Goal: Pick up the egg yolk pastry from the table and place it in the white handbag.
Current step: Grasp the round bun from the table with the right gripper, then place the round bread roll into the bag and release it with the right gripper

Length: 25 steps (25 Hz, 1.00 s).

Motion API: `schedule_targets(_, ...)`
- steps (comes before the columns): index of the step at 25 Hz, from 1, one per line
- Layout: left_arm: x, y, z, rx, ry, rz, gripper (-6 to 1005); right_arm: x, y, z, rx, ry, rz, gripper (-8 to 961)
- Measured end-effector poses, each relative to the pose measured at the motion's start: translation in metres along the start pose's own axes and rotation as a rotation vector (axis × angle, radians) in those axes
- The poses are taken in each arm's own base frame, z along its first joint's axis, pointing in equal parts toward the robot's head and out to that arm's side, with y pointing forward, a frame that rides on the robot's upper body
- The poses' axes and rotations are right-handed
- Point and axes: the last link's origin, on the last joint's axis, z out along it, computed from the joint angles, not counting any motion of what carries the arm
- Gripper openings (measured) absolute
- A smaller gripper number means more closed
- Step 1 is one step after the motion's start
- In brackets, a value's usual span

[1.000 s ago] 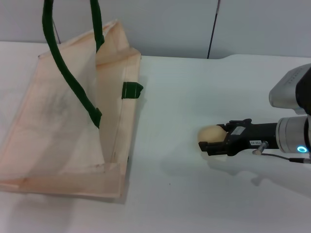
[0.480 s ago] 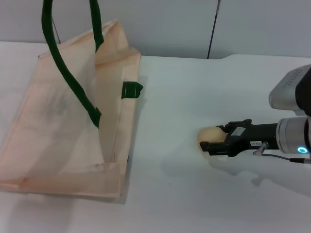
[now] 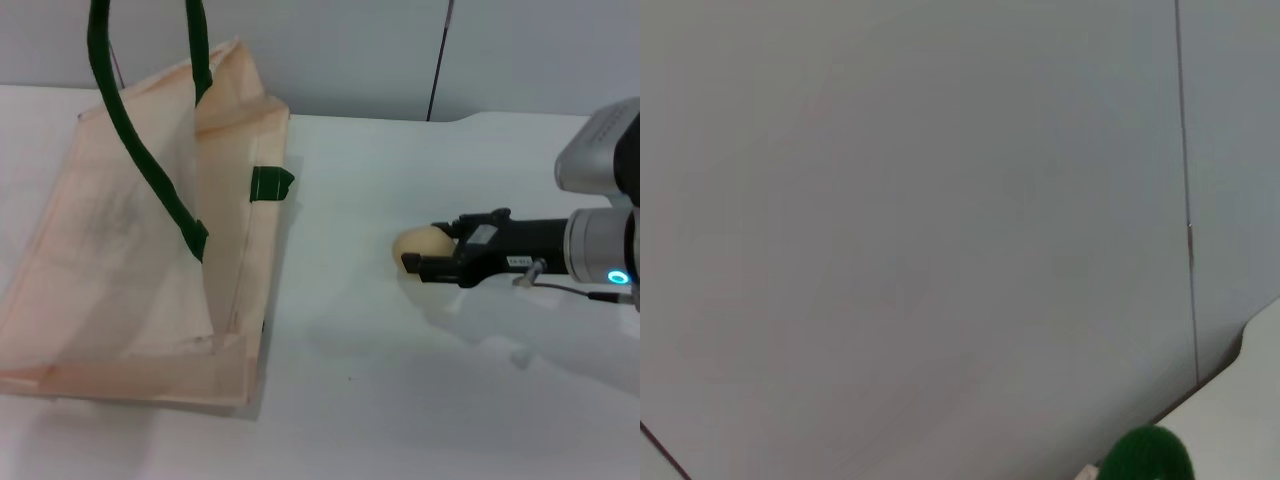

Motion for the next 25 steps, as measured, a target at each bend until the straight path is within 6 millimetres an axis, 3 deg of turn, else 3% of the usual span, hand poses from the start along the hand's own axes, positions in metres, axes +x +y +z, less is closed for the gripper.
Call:
schedule_targets(15, -0.001, 0.000, 0.000, -0.002, -0.001, 0.001, 134, 0.012, -0.004, 0.000, 0.009, 0.023, 0.026, 561)
schedule_targets(25, -0.001, 0.000, 0.000, -0.001, 0.001, 0.004, 134, -0.016, 0.011, -0.006, -0.084, -0.104, -0.025, 531)
